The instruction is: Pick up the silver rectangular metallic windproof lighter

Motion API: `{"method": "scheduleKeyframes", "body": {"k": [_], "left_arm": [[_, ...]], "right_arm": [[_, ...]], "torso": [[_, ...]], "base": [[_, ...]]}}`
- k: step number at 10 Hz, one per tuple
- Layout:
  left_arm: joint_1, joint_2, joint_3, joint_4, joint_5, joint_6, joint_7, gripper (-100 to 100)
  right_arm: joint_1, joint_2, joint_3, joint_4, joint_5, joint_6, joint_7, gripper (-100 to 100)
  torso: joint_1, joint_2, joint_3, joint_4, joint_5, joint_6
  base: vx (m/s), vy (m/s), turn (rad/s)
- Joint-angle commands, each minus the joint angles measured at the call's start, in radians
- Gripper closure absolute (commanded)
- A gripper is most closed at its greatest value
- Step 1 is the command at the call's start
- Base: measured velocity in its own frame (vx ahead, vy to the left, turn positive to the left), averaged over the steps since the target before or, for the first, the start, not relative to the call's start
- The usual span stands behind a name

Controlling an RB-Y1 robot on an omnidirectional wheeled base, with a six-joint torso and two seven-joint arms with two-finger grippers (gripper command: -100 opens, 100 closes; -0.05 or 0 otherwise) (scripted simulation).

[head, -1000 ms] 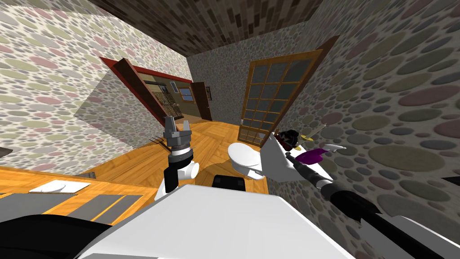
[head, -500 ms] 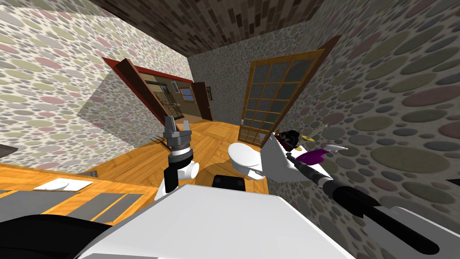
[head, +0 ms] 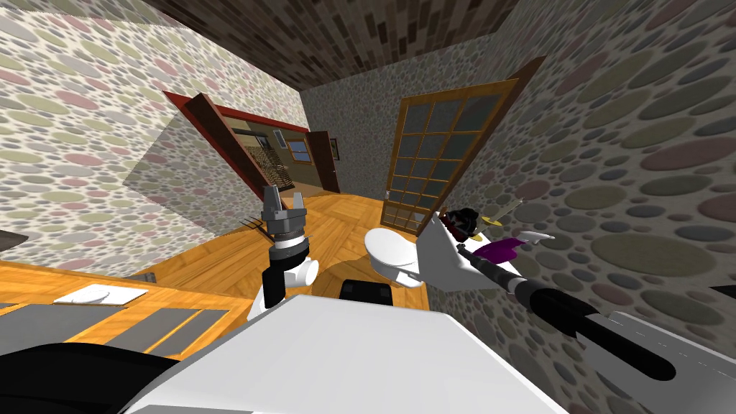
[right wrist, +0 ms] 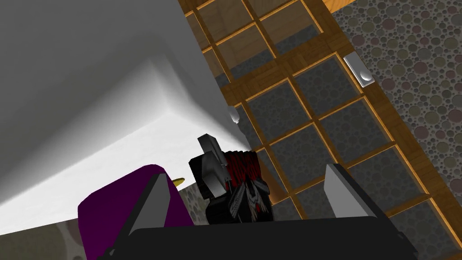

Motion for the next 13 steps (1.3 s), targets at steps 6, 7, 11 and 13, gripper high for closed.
{"method": "scheduleKeyframes", "body": {"k": [6,7,11,13], "left_arm": [[0.000,0.000,0.000,0.000,0.000,0.000,0.000,0],[0.000,0.000,0.000,0.000,0.000,0.000,0.000,0],[0.000,0.000,0.000,0.000,0.000,0.000,0.000,0],[0.000,0.000,0.000,0.000,0.000,0.000,0.000,0]], "right_arm": [[0.060,-0.186,-0.043,0.025,-0.002,0.083,0.005,-100],[0.060,-0.198,-0.043,0.025,-0.002,0.083,0.005,-100],[0.100,-0.328,-0.072,0.040,-0.004,0.140,0.008,-100],[0.116,-0.382,-0.082,0.045,-0.005,0.160,0.009,-100]], "torso": [[0.000,0.000,0.000,0.000,0.000,0.000],[-0.001,0.000,0.000,0.000,0.000,0.000],[-0.001,0.000,0.000,0.000,0.000,0.000],[-0.001,0.000,0.000,0.000,0.000,0.000]], "base": [[-0.002,-0.022,-0.007],[0.001,-0.024,-0.001],[0.001,-0.029,-0.007],[0.003,-0.024,-0.002]]}}
